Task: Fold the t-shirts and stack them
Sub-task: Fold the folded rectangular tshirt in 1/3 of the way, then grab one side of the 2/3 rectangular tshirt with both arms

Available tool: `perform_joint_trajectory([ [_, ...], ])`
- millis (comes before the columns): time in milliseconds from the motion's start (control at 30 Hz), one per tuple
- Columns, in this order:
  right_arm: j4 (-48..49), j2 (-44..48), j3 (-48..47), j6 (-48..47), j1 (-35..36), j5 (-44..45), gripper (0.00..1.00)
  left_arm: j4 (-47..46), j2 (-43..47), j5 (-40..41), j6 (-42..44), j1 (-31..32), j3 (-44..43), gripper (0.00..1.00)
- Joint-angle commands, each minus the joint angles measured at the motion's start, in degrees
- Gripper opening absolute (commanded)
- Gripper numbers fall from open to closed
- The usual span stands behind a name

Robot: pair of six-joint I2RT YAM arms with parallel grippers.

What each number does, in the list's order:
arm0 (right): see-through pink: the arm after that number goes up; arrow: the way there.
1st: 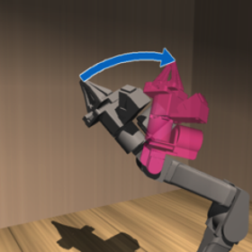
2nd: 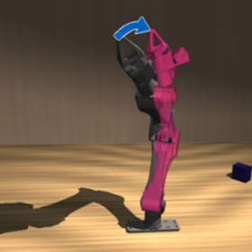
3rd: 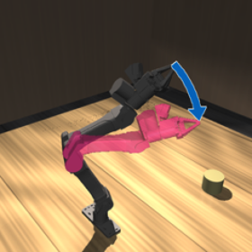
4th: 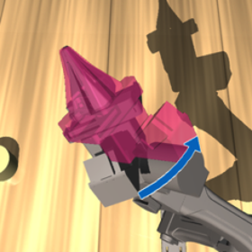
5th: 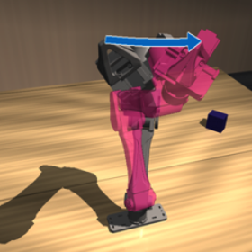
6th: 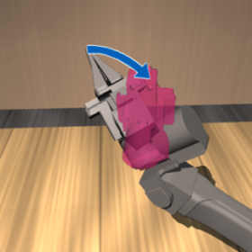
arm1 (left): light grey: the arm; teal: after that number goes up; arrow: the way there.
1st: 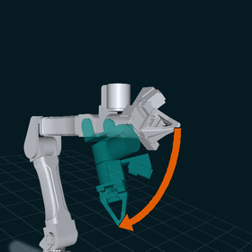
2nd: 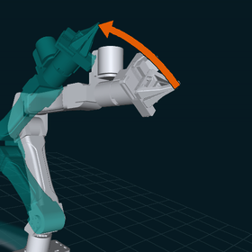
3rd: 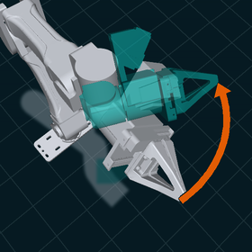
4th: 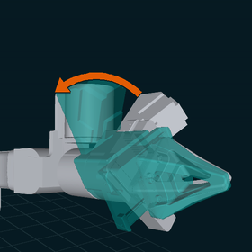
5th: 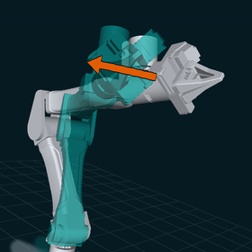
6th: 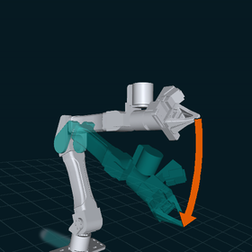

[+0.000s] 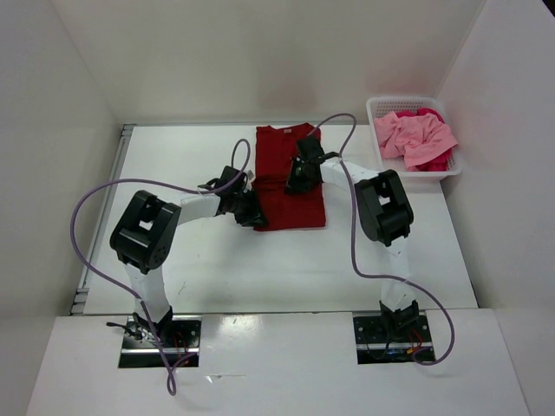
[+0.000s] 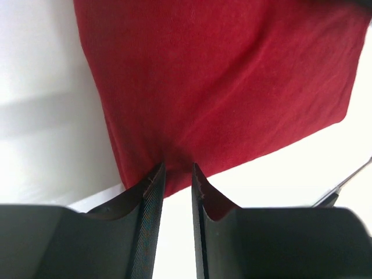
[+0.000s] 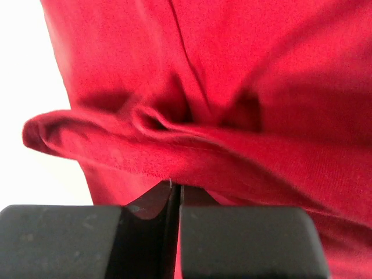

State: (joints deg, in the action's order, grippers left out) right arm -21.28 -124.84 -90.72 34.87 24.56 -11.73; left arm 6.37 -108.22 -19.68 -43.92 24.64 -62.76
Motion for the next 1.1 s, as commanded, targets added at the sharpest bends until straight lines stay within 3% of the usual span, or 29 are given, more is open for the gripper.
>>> perform_joint_trajectory([
  [0, 6.94, -2.95, -7.18, 0.99, 0.58, 8.73, 0.01, 5.22, 1.96, 2.37, 0.86, 0.76, 1.33, 0.33],
  [167, 2.04, -7.17, -25.54, 0.99, 0.05, 12.25, 0.01, 8.31, 5.56, 3.42, 1.9, 0.76, -0.95, 0.38],
  [267, -2.19, -5.08, -27.77, -0.06, -0.47, 11.73, 0.02, 10.32, 8.37, 3.95, 1.91, 0.76, -2.27, 0.44],
  [467, 2.12, 15.88, 1.38, 0.54, -1.0, 3.56, 0.07, 9.1, 12.77, 3.25, 0.77, -3.29, 0.97, 0.52],
  [600, 5.1, 27.26, 21.93, 3.09, -3.98, 0.83, 0.12, 7.78, 9.62, -0.7, 0.77, -4.78, 2.29, 0.55],
  [667, 5.71, 32.17, 26.8, 4.49, -7.31, -1.19, 0.18, 6.03, 7.68, -2.54, 0.15, -4.78, 2.9, 0.55],
  [700, 5.72, 33.5, 30.74, 4.5, -8.29, -1.19, 0.3, 6.02, 7.07, -2.55, -0.37, -4.78, 2.91, 0.55],
  [800, 5.19, 35.53, 36.38, 5.12, -11.01, -1.72, 0.49, 4.71, 4.43, -4.4, -0.38, -4.78, 2.39, 0.55],
  [1067, 10.02, 32.21, 43.78, 7.67, -11.55, -4.88, 0.53, 3.47, 1.0, -5.81, -0.9, -4.78, 3.0, 0.51],
])
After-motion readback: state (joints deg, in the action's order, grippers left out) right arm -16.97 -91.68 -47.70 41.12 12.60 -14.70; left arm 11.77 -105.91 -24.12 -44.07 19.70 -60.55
